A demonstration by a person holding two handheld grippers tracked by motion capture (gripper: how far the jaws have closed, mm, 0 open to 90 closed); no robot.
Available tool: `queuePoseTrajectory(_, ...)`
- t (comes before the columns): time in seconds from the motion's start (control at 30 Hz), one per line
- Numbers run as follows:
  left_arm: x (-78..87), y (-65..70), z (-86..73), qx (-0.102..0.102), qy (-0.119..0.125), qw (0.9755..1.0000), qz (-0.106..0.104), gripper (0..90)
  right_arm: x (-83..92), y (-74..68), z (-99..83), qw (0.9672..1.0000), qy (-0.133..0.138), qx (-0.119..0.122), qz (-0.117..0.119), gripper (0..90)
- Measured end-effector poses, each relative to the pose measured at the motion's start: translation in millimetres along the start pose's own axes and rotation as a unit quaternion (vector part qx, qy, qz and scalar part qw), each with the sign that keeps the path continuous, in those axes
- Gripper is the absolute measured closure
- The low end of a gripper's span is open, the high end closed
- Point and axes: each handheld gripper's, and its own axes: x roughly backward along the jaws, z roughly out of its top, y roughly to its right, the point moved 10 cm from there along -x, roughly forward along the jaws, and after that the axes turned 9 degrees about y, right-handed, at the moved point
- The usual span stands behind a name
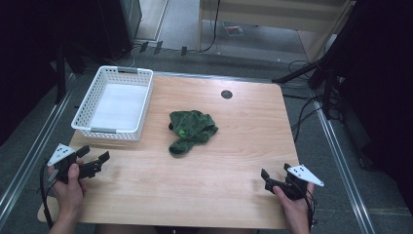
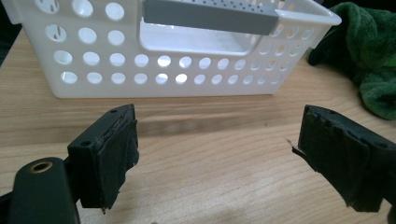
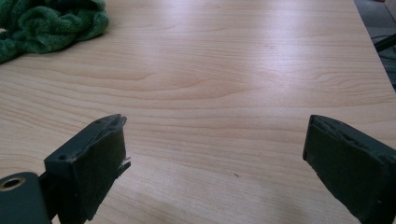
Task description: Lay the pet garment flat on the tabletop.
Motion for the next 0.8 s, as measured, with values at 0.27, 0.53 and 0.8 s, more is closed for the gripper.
queuePoseTrajectory(0.27, -0.4, 1.2, -0.4, 0.001, -0.001, 1.0, -0.002, 13.4, -1.7, -16.0, 9.6, 0.9999, 0.008, 0.006, 0.009, 7.5)
queuePoseTrajectory(0.53, -0.8, 1.4, -0.6, 0.003, -0.003, 1.0, -0.005, 13.4, -12.9, -54.2, 36.2, 0.9989, 0.017, 0.017, 0.04, 8.2)
queuePoseTrajectory(0.8, -0.3, 1.0, -0.4, 0.006, -0.001, 1.0, -0.007, 13.4, -33.2, -97.1, 64.7, 0.9971, 0.018, 0.031, 0.067, 8.3)
